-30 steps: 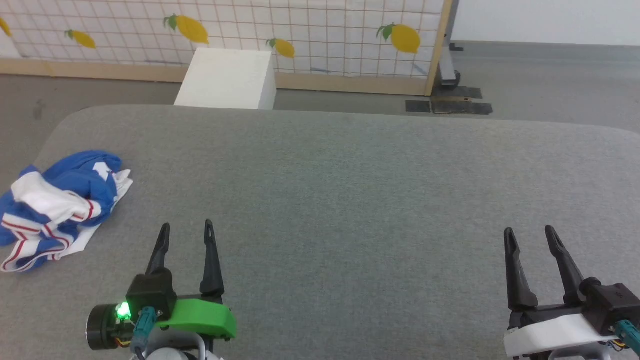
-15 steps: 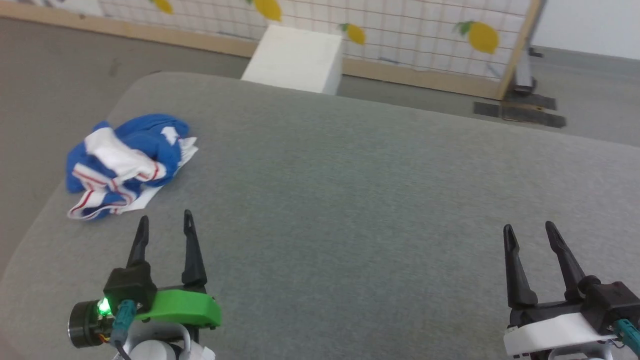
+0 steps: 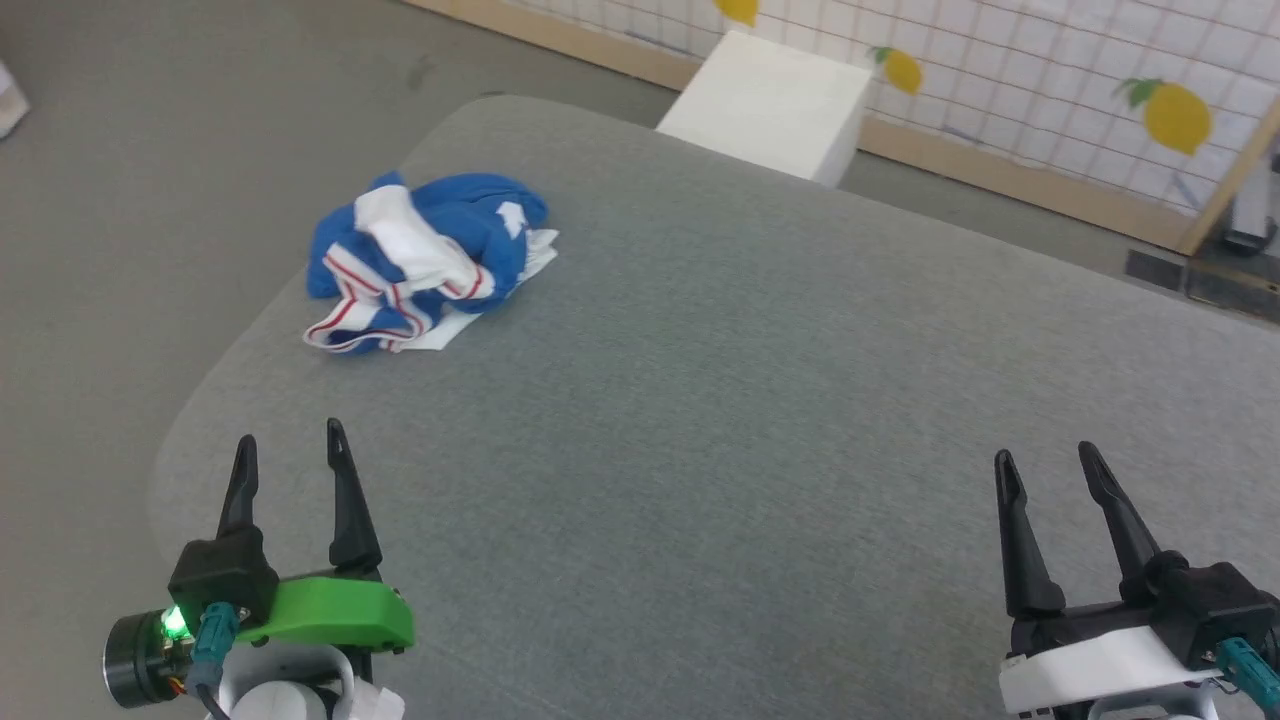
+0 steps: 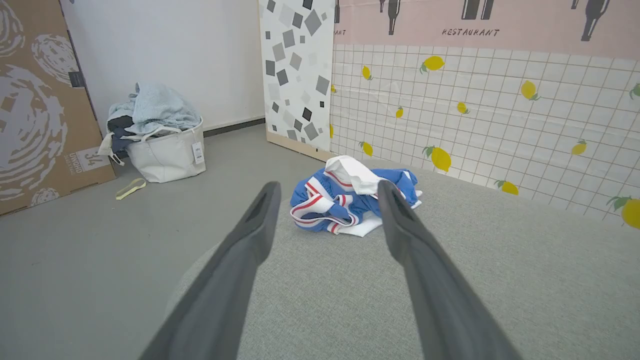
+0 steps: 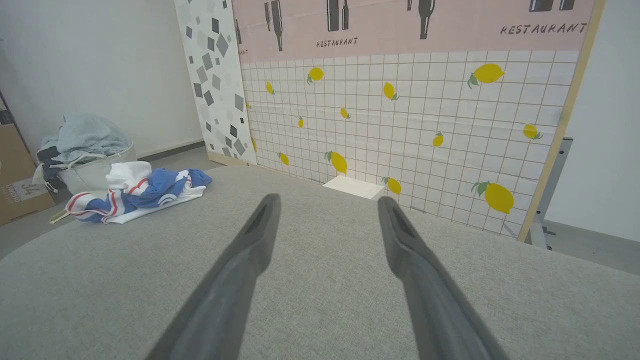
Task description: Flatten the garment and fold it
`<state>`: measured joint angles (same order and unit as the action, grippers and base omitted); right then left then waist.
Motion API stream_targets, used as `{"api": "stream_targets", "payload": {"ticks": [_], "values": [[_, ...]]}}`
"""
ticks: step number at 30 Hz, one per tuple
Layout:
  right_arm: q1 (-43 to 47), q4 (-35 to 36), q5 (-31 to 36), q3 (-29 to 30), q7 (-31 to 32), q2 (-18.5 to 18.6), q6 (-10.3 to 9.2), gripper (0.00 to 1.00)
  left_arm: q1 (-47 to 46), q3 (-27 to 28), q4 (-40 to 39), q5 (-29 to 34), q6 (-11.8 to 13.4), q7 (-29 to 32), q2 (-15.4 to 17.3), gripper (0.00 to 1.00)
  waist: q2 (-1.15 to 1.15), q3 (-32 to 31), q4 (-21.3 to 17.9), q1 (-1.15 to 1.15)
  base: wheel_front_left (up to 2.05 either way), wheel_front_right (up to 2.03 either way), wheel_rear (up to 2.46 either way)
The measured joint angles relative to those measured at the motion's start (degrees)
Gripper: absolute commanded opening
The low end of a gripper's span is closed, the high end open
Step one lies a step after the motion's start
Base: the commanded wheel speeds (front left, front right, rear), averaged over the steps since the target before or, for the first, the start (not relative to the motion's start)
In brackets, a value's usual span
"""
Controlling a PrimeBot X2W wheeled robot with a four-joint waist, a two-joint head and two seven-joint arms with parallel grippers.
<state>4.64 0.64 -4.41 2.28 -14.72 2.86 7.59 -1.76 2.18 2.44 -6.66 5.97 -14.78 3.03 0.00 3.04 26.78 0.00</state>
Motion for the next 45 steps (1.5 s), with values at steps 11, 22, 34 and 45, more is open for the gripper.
{"api": "stream_targets", "payload": {"ticks": [11, 22, 34, 45], "values": [[-0.2, -0.1, 0.4, -0.3, 0.0, 0.0, 0.0, 1.0, 0.0, 0.4, 0.4, -0.1, 0.1, 0.0, 0.0, 1.0, 0.0, 0.9, 4.4, 0.0, 0.0, 0.0, 0.0], [-1.5, -0.2, 1.0, -1.2, 0.0, 0.0, 0.0, 1.0, -6.7, 3.9, 1.2, -0.1, -2.2, 0.0, 1.1, 1.0, 0.0, 1.9, 2.8, 0.0, 0.0, 0.0, 0.0], [-7.1, 1.6, 5.1, -0.5, 0.0, 0.0, 0.0, 1.0, -32.3, 7.6, 17.8, 0.1, -9.2, 0.2, 13.9, 1.0, 0.0, 8.9, -1.6, 0.0, 0.0, 0.0, 0.0], [-12.6, 4.8, 7.0, 0.1, 0.0, -0.1, 0.0, 1.0, -48.9, 0.5, 35.7, -15.3, -13.1, 26.0, 24.9, 1.0, 0.0, 18.8, -7.5, 0.01, 0.0, 0.0, 0.0]]}}
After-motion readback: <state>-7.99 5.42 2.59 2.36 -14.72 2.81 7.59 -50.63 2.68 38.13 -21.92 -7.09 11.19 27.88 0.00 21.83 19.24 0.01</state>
